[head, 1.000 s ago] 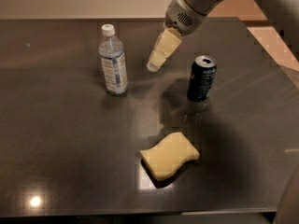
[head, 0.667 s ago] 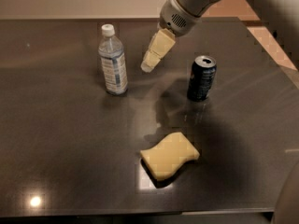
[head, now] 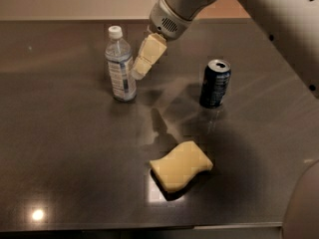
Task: Move blue plastic bottle near pepsi can
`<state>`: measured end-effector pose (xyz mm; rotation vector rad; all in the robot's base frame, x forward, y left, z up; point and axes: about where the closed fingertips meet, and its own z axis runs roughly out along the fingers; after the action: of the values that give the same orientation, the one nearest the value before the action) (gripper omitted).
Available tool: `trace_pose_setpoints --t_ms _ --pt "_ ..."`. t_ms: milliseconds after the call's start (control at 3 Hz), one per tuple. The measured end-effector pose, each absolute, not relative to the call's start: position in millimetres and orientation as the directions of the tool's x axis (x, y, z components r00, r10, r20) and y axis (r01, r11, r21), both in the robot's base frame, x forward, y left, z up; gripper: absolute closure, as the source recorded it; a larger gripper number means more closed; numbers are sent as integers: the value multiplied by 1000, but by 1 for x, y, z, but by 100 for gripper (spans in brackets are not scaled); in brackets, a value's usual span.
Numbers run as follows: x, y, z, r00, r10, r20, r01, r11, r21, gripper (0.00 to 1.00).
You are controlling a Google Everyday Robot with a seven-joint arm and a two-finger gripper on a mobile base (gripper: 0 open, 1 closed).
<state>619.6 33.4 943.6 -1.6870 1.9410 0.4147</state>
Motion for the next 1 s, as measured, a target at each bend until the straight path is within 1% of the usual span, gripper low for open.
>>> trace_pose_setpoints --t_ms 667,1000 --pt "619 67 949 -38 -808 -588 -985 128 -112 0" --pt "619 69 949 -36 -807 -589 -986 125 -112 0"
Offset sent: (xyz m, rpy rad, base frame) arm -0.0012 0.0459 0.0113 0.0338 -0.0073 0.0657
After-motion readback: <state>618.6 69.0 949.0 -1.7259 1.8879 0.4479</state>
